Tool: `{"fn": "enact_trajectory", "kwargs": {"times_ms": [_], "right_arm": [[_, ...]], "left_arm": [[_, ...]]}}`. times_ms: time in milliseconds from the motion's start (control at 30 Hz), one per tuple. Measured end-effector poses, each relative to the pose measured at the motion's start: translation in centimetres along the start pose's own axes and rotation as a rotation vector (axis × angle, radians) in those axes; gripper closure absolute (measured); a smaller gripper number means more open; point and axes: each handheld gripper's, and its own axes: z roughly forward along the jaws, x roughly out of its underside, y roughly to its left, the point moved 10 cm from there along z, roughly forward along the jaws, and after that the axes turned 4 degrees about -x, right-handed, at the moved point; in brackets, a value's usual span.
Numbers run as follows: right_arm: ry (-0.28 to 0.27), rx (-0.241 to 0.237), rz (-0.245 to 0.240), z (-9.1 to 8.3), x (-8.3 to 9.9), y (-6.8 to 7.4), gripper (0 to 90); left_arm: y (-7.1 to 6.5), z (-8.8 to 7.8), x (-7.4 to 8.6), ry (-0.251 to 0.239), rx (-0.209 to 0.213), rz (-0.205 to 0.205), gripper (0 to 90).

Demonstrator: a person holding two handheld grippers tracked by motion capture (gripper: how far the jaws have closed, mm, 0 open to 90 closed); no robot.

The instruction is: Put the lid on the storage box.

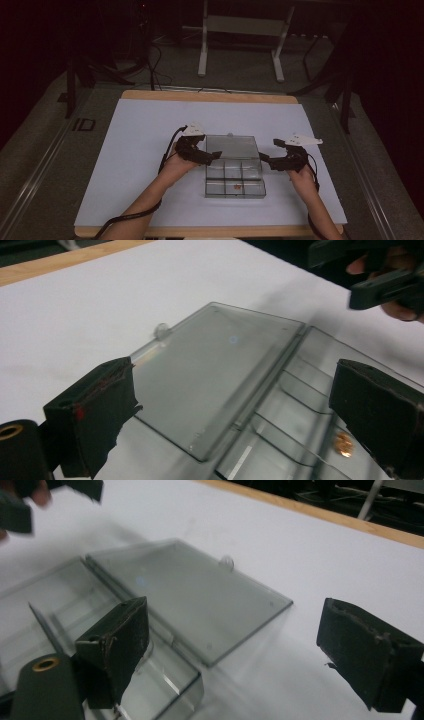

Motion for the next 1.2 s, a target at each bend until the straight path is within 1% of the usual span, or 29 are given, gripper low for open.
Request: {"fn": "enact_trajectory", "kwargs": {"times_ms": [33, 67, 133, 200, 233, 267, 300, 333, 367, 433, 467, 500, 567, 633, 700, 733, 800, 833, 867, 900, 933, 967, 1000, 1033, 1067, 1100, 1133, 1200], "right_arm": [[-0.01, -0.008, 0.013, 0.1, -0.2, -0.1, 13.3], [-0.01, -0.008, 0.013, 0.1, -0.2, -0.1, 13.3], [-0.024, -0.038, 0.04, 0.6, -0.5, -0.3, 13.3], [-0.015, -0.028, 0.041, 1.0, -0.4, -0.6, 13.3], [-0.016, -0.025, 0.041, 1.1, -0.5, -0.7, 13.2], [-0.026, -0.03, 0.052, 1.3, -0.6, -0.8, 12.7], [-0.035, -0.026, 0.077, 1.6, -0.7, -1.1, 12.7], [-0.037, 0.005, 0.093, 1.9, -0.8, -1.4, 13.0], [-0.036, 0.018, 0.098, 2.1, -0.9, -1.6, 12.9], [-0.041, 0.006, 0.111, 2.5, -1.0, -1.7, 12.8], [-0.043, -0.003, 0.121, 2.7, -1.1, -1.7, 12.9], [-0.044, 0.0, 0.117, 2.9, -1.2, -1.7, 13.5], [-0.022, 0.019, 0.107, 3.3, -1.1, -1.8, 14.1], [-0.002, 0.029, 0.098, 3.7, -0.9, -1.9, 14.2], [0.012, 0.022, 0.104, 4.0, -0.7, -1.8, 14.2], [0.017, 0.018, 0.108, 4.2, -0.6, -1.8, 14.3], [0.02, 0.021, 0.114, 4.5, -0.5, -1.9, 14.4], [0.023, 0.021, 0.12, 4.5, -0.4, -1.9, 14.4], [0.025, 0.018, 0.125, 4.6, -0.3, -1.9, 14.4], [0.028, 0.015, 0.125, 4.7, -0.2, -1.9, 14.4], [0.033, 0.017, 0.121, 4.8, -0.1, -1.9, 14.4], [0.038, 0.017, 0.12, 4.9, 0.0, -1.8, 14.4], [0.046, 0.013, 0.117, 5.0, 0.1, -1.7, 14.4], [0.049, 0.013, 0.112, 5.0, 0.2, -1.7, 14.5], [0.049, 0.013, 0.112, 5.0, 0.2, -1.7, 14.5], [0.063, 0.009, 0.11, 5.2, 0.4, -1.5, 15.2], [0.067, 0.009, 0.109, 5.3, 0.5, -1.5, 15.3], [0.076, 0.008, 0.108, 5.5, 0.7, -1.4, 15.5]], "left_arm": [[0.2, 0.1, 0.0, 0.002, -0.004, -0.008, 5.4], [0.2, 0.1, 0.0, 0.002, -0.004, -0.008, 5.7], [0.8, 0.6, -0.2, 0.003, -0.016, -0.015, 6.4], [1.1, 0.9, -0.3, 0.003, -0.015, -0.035, 6.4], [1.3, 1.1, -0.4, 0.003, -0.022, -0.044, 6.4], [1.5, 1.3, -0.6, -0.002, -0.029, -0.053, 6.4], [1.6, 1.5, -0.7, -0.004, -0.031, -0.057, 6.4], [1.8, 1.6, -0.7, 0.002, -0.038, -0.061, 6.4], [1.8, 1.8, -0.7, 0.008, -0.036, -0.067, 6.4], [2.3, 2.2, -0.4, 0.032, -0.048, -0.088, 6.5], [2.4, 2.4, -0.3, 0.036, -0.044, -0.098, 6.6], [2.6, 2.6, -0.1, 0.049, -0.044, -0.112, 6.6], [2.8, 2.9, 0.2, 0.059, -0.034, -0.15, 7.9], [3.0, 3.2, 0.5, 0.077, -0.037, -0.183, 12.7], [3.1, 3.4, 0.9, 0.096, -0.035, -0.194, 14.7], [3.0, 3.4, 1.0, 0.091, -0.03, -0.201, 15.7], [3.1, 3.5, 1.4, 0.106, -0.042, -0.209, 15.8], [3.2, 3.6, 1.5, 0.111, -0.043, -0.218, 16.9], [3.5, 3.6, 1.9, 0.131, -0.053, -0.232, 17.6], [3.5, 3.7, 2.1, 0.139, -0.053, -0.248, 19.2], [3.6, 3.8, 2.2, 0.141, -0.049, -0.254, 19.2], [3.7, 3.9, 2.5, 0.157, -0.057, -0.262, 19.8], [3.7, 4.0, 2.6, 0.159, -0.054, -0.27, 20.1], [3.7, 4.0, 2.8, 0.168, -0.04, -0.289, 20.1], [3.7, 4.0, 2.8, 0.168, -0.04, -0.289, 21.0], [3.7, 4.2, 3.1, 0.183, -0.039, -0.302, 21.2], [3.7, 4.2, 3.2, 0.187, -0.036, -0.307, 21.9], [3.6, 4.3, 3.5, 0.196, -0.03, -0.292, 22.5]]}}
